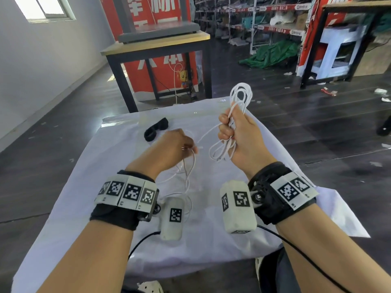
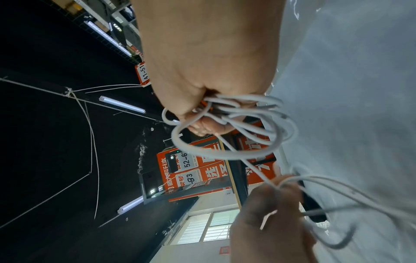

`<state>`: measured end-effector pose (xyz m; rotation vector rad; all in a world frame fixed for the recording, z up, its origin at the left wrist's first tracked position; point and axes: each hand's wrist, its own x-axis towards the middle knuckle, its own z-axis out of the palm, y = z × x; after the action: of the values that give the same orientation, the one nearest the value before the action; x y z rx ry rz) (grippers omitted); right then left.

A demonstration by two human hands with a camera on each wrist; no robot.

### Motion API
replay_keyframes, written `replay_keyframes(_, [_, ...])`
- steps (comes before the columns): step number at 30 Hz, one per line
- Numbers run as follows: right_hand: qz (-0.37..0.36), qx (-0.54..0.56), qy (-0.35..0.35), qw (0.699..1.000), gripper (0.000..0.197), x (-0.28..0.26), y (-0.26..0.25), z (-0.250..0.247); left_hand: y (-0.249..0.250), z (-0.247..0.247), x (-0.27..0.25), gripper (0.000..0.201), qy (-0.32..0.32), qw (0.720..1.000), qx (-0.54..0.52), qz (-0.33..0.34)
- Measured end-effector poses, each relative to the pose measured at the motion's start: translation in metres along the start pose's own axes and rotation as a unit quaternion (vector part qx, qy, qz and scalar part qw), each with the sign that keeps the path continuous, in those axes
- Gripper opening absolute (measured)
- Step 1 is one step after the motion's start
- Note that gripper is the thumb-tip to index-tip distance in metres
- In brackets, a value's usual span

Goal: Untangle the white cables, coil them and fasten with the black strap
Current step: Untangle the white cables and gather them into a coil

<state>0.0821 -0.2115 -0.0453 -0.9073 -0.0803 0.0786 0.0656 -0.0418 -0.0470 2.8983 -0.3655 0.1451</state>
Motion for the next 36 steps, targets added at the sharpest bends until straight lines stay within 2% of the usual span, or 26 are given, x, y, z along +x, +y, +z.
replay_keyframes(2, [-0.016, -0.015, 0.032, 0.999, 0.034, 0.001, 0.0, 0.0, -0.007, -0.007, -0.002, 0.018, 0.081, 0.996, 0.006, -0.044])
replay_keyframes(4, [-0.038, -0.012, 0.072, 0.997, 0.034, 0.002, -0.002, 0.0, -0.013, -0.014, -0.005, 0.029, 0.141, 0.986, -0.037, -0.085])
replay_keyframes(6, [-0.059, -0.001, 0.121, 0.991, 0.034, 0.004, -0.007, -0.003, -0.019, -0.022, -0.006, 0.031, 0.139, 0.973, -0.134, -0.124])
replay_keyframes(7, [-0.069, 0.003, 0.145, 0.987, 0.034, 0.005, -0.011, -0.005, -0.021, -0.025, -0.008, 0.026, 0.12, 0.955, -0.229, -0.144])
replay_keyframes(8, [-0.078, 0.004, 0.166, 0.983, 0.034, 0.006, -0.013, -0.008, -0.022, -0.028, -0.01, 0.021, 0.102, 0.923, -0.334, -0.163])
replay_keyframes(10, [-0.096, 0.0, 0.196, 0.976, 0.033, 0.007, -0.015, -0.013, -0.028, -0.03, -0.012, 0.019, 0.11, 0.831, -0.503, -0.21])
replay_keyframes(13, [-0.105, -0.02, 0.215, 0.971, 0.031, 0.008, -0.01, -0.014, -0.042, -0.029, -0.008, 0.023, 0.187, 0.628, -0.701, -0.284])
replay_keyframes(14, [-0.105, -0.025, 0.219, 0.97, 0.031, 0.008, -0.007, -0.013, -0.047, -0.027, -0.007, 0.024, 0.212, 0.574, -0.734, -0.296])
replay_keyframes(16, [-0.108, -0.025, 0.232, 0.966, 0.03, 0.007, -0.005, -0.013, -0.058, -0.023, -0.006, 0.025, 0.257, 0.501, -0.765, -0.311])
replay_keyframes(20, [-0.117, 0.01, 0.274, 0.954, 0.028, 0.01, -0.014, -0.021, -0.077, -0.016, -0.018, 0.022, 0.353, 0.383, -0.792, -0.317])
replay_keyframes(21, [-0.12, 0.021, 0.28, 0.952, 0.027, 0.011, -0.016, -0.024, -0.082, -0.013, -0.02, 0.024, 0.368, 0.383, -0.788, -0.313])
replay_keyframes(22, [-0.121, 0.029, 0.281, 0.952, 0.027, 0.012, -0.017, -0.025, -0.086, -0.01, -0.022, 0.026, 0.371, 0.411, -0.771, -0.315])
replay_keyframes(25, [-0.107, 0.026, 0.268, 0.957, 0.028, 0.01, -0.013, -0.023, -0.093, 0.0, -0.016, 0.024, 0.333, 0.53, -0.698, -0.347])
replay_keyframes(27, [-0.095, 0.011, 0.253, 0.963, 0.029, 0.009, -0.01, -0.02, -0.088, 0.002, -0.01, 0.014, 0.299, 0.592, -0.654, -0.364])
replay_keyframes(29, [-0.09, 0.002, 0.228, 0.969, 0.031, 0.009, -0.008, -0.017, -0.084, 0.001, -0.005, 0.059, 0.28, 0.696, -0.543, -0.378])
replay_keyframes(30, [-0.087, -0.003, 0.214, 0.973, 0.033, 0.009, -0.008, -0.016, -0.08, -0.001, -0.005, 0.067, 0.273, 0.755, -0.468, -0.37])
replay_keyframes(31, [-0.083, -0.01, 0.201, 0.976, 0.034, 0.01, -0.007, -0.014, -0.075, -0.003, -0.004, 0.064, 0.264, 0.804, -0.406, -0.345])
replay_keyframes(32, [-0.077, -0.016, 0.188, 0.979, 0.035, 0.011, -0.007, -0.013, -0.069, -0.004, -0.004, 0.056, 0.248, 0.842, -0.363, -0.312])
replay_keyframes(34, [-0.064, -0.027, 0.16, 0.985, 0.036, 0.011, -0.005, -0.01, -0.056, -0.003, -0.002, 0.041, 0.202, 0.886, -0.334, -0.251])
replay_keyframes(36, [-0.05, -0.038, 0.125, 0.99, 0.036, 0.01, -0.003, -0.006, -0.039, 0.0, 0.002, 0.04, 0.148, 0.923, -0.284, -0.215])
